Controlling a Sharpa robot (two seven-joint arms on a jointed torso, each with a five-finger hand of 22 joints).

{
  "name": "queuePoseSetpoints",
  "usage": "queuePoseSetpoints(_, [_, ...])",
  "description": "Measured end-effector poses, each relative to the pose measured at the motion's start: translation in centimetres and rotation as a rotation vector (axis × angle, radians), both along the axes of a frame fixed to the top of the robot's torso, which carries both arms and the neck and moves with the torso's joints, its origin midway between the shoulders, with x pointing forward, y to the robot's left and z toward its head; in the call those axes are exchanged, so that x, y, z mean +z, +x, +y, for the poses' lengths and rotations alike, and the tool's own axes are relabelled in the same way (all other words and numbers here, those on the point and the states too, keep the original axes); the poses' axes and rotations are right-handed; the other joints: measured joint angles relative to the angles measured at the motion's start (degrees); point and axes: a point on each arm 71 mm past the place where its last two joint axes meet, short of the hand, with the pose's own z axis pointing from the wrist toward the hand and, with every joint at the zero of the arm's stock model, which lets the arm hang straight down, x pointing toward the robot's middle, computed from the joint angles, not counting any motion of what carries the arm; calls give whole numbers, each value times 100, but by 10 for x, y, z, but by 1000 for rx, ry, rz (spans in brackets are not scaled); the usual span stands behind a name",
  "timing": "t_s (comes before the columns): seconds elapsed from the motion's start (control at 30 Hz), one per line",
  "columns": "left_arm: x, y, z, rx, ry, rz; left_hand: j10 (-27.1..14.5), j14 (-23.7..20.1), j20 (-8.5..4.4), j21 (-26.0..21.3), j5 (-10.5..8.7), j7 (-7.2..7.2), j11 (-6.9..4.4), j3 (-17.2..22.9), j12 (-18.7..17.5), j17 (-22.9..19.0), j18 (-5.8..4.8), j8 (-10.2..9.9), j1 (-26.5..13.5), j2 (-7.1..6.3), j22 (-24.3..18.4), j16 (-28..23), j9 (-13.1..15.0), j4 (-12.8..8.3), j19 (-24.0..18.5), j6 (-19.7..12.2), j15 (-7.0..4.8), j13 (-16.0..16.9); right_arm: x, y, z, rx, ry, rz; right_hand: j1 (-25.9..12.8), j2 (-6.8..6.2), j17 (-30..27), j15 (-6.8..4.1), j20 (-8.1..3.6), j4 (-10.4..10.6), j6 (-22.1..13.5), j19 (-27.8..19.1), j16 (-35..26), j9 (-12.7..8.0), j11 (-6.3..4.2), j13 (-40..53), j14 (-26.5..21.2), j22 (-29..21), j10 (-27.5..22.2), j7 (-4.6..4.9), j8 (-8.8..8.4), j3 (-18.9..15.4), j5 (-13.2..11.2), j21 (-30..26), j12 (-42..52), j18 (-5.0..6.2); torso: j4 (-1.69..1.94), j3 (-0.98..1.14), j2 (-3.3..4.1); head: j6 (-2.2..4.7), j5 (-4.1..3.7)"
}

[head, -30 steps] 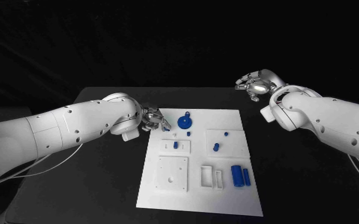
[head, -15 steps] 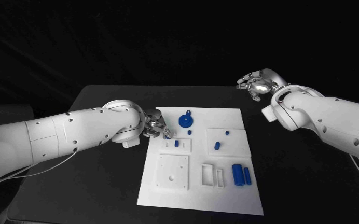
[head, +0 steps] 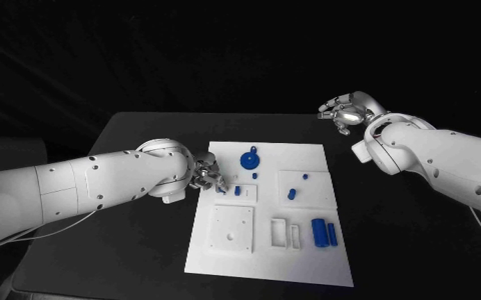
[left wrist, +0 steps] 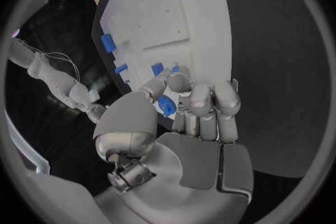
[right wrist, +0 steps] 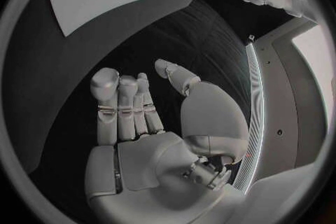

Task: Assemble the parts on the task board

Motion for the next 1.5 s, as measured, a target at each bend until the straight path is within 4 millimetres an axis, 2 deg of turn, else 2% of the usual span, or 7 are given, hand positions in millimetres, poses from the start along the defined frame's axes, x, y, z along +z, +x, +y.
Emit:
queuePoseSetpoints(0.23, [0, 0, 0, -3, 3, -3, 20, 8, 1, 22, 0, 7, 20, 0, 0, 6, 0, 10, 0, 0, 5, 0, -12, 0, 1, 6, 10, 0, -2, 0, -1, -1, 0, 3, 0, 0, 0, 0, 0, 0, 0, 0, 0, 0, 0, -4, 0, 6, 0, 0, 0, 0, 0, 0, 0, 0, -5, 0, 2, -20, 1])
queuePoseSetpoints(0.57, [-1, -1, -1, -9, 10, -5, 20, 7, 10, 22, -1, 6, 20, 15, 0, 5, 0, 10, 0, 0, 5, 21, -15, -16, 9, 6, 11, 0, -5, -1, -1, -1, 0, 8, 0, 0, -6, 0, 1, 0, 1, -1, 0, 0, 0, -4, 0, 5, 0, -2, 0, 0, 0, 0, 0, 0, -6, 11, 2, -26, -2])
queuePoseSetpoints(1.5, [-1, -2, -2, -25, 19, 5, 20, 7, 0, 44, 6, -5, 21, 19, 4, 9, 0, 77, 6, -6, 15, 23, -52, -36, -3, -5, 32, 1, -5, -1, -2, -5, -1, 9, 0, 0, -11, 0, 10, 0, 0, -10, 0, 4, 21, -8, 0, 10, -21, -22, 0, 0, 22, 0, 0, -1, -6, 5, 3, -55, -14])
